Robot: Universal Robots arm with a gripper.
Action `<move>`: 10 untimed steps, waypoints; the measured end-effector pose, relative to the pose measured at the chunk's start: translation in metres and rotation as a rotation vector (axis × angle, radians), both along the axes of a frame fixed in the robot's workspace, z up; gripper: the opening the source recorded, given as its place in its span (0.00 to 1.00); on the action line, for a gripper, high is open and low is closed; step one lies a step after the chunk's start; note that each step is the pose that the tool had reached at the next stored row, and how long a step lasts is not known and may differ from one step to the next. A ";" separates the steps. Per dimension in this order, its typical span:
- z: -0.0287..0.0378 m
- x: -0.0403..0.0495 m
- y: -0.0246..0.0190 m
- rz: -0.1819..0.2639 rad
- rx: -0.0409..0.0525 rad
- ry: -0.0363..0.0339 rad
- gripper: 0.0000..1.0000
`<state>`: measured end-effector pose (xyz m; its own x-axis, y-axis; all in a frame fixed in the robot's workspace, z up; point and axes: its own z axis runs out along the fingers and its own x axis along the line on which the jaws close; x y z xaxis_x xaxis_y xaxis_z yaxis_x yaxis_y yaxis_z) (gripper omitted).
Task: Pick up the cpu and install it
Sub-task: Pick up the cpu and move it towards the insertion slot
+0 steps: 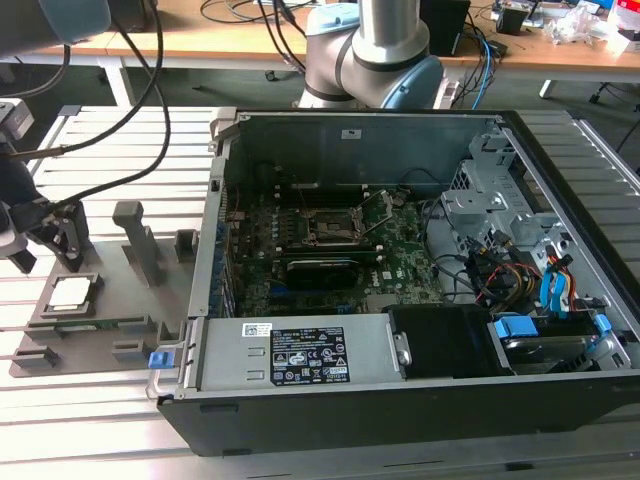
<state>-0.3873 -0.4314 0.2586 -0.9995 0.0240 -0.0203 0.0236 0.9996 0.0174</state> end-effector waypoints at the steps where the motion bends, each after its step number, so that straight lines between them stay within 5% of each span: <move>1: -0.0019 0.0000 0.0000 0.000 0.0000 0.0000 0.60; 8: -0.0120 0.0000 0.0000 0.000 0.0000 0.0001 0.60; 10: -0.0293 0.0000 0.0000 0.000 0.0000 0.0000 0.60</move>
